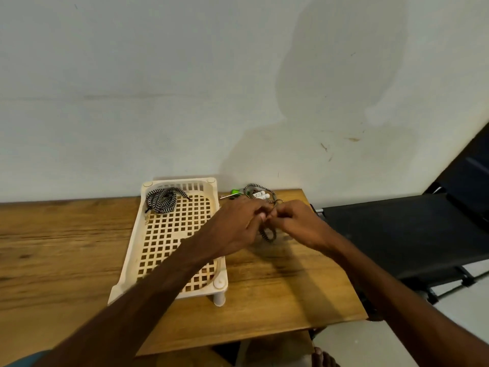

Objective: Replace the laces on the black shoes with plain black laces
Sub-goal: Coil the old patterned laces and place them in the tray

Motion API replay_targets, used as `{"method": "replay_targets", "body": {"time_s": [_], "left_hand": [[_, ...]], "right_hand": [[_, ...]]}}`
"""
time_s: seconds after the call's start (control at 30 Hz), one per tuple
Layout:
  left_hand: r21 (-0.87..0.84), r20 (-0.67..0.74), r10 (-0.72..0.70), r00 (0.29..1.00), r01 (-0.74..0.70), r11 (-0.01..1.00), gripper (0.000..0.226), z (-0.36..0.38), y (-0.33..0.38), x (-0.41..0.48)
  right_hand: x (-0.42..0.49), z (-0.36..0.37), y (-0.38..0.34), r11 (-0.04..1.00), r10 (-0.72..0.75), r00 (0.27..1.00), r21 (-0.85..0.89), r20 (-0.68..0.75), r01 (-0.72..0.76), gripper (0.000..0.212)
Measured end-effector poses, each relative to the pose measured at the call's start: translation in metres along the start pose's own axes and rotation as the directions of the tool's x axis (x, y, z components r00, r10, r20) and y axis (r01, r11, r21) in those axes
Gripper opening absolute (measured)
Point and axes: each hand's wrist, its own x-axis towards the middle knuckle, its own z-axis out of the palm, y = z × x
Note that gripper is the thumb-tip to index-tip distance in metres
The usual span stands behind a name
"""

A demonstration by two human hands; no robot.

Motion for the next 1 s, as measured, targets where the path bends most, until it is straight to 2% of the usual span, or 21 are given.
{"method": "replay_targets", "body": {"time_s": [0.1, 0.13, 0.2, 0.23, 0.27, 0.33, 0.4, 0.47, 0.53, 0.63, 0.67, 0.73, 0.77, 0.8, 0.83, 0.9, 0.93, 1.0], "left_hand": [[-0.153, 0.000, -0.074, 0.997, 0.073, 0.985, 0.014, -0.007, 0.004, 0.001], [-0.191, 0.004, -0.086, 0.996, 0.085, 0.978, 0.010, -0.009, 0.005, 0.001], [-0.311, -0.007, -0.153, 0.988, 0.143, 0.940, 0.016, -0.011, 0.007, 0.000], [-0.437, -0.017, -0.228, 0.973, 0.198, 0.877, 0.018, -0.014, 0.008, 0.001], [-0.589, -0.027, -0.317, 0.948, 0.242, 0.771, 0.020, -0.019, 0.008, 0.001], [-0.807, -0.069, -0.482, 0.873, 0.235, 0.542, 0.021, -0.033, 0.003, 0.004], [-0.912, -0.089, -0.599, 0.795, 0.177, 0.370, 0.022, -0.046, -0.007, 0.006], [-0.951, -0.076, -0.656, 0.751, 0.144, 0.274, 0.022, -0.051, -0.016, 0.005], [-0.917, -0.065, -0.652, 0.756, 0.212, 0.337, 0.024, -0.047, -0.019, 0.002], [-0.768, 0.012, -0.508, 0.861, 0.334, 0.547, 0.025, -0.036, -0.013, 0.001], [-0.711, 0.062, -0.434, 0.899, 0.345, 0.613, 0.025, -0.033, -0.007, 0.001], [-0.611, 0.165, -0.296, 0.941, 0.333, 0.718, 0.026, -0.026, 0.004, 0.001], [-0.588, 0.199, -0.250, 0.948, 0.319, 0.743, 0.025, -0.023, 0.008, 0.001], [-0.580, 0.215, -0.225, 0.950, 0.310, 0.753, 0.025, -0.021, 0.012, 0.001], [-0.582, 0.216, -0.223, 0.951, 0.309, 0.752, 0.025, -0.020, 0.013, 0.000], [-0.596, 0.192, -0.265, 0.945, 0.327, 0.733, 0.025, -0.023, 0.012, 0.000], [-0.599, 0.172, -0.293, 0.941, 0.336, 0.727, 0.025, -0.025, 0.009, 0.000], [-0.563, 0.137, -0.323, 0.936, 0.342, 0.752, 0.023, -0.029, 0.001, -0.001]], "right_hand": [[-0.006, -0.019, 0.001, 0.943, 0.059, 0.998, 0.329, 0.004, -0.057, 0.026], [-0.007, -0.024, 0.002, 0.921, 0.068, 0.998, 0.385, -0.006, -0.060, 0.029], [-0.008, -0.034, 0.004, 0.903, 0.077, 0.996, 0.426, -0.034, -0.055, 0.028], [-0.010, -0.039, 0.006, 0.903, 0.076, 0.996, 0.426, -0.052, -0.047, 0.025], [-0.011, -0.044, 0.009, 0.907, 0.071, 0.995, 0.420, -0.068, -0.037, 0.026], [-0.015, -0.054, 0.015, 0.917, 0.053, 0.995, 0.399, -0.082, -0.016, 0.037], [-0.017, -0.061, 0.019, 0.923, 0.037, 0.998, 0.384, -0.042, -0.018, 0.044], [-0.018, -0.060, 0.021, 0.921, 0.021, 0.997, 0.387, 0.071, -0.047, 0.042], [-0.017, -0.053, 0.021, 0.936, 0.021, 0.991, 0.346, 0.130, -0.065, 0.041], [-0.012, -0.037, 0.022, 0.986, 0.005, 1.000, 0.164, 0.019, -0.008, 0.019], [-0.011, -0.033, 0.022, 0.994, -0.002, 1.000, 0.111, -0.002, 0.002, 0.023], [-0.007, -0.029, 0.016, 0.995, -0.021, 0.999, 0.095, 0.032, 0.018, 0.055], [-0.007, -0.028, 0.012, 0.993, -0.039, 0.997, 0.118, 0.067, 0.031, 0.064], [-0.006, -0.027, 0.008, 0.986, -0.079, 0.991, 0.153, 0.105, 0.063, 0.064], [-0.004, -0.025, 0.006, 0.976, -0.119, 0.982, 0.199, 0.149, 0.088, 0.054], [-0.005, -0.021, -0.001, 0.954, -0.154, 0.968, 0.286, 0.198, 0.093, 0.022], [-0.006, -0.020, -0.004, 0.943, -0.150, 0.971, 0.322, 0.187, 0.084, 0.013], [-0.008, -0.024, -0.005, 0.926, -0.108, 0.988, 0.373, 0.106, 0.062, 0.019]]}}
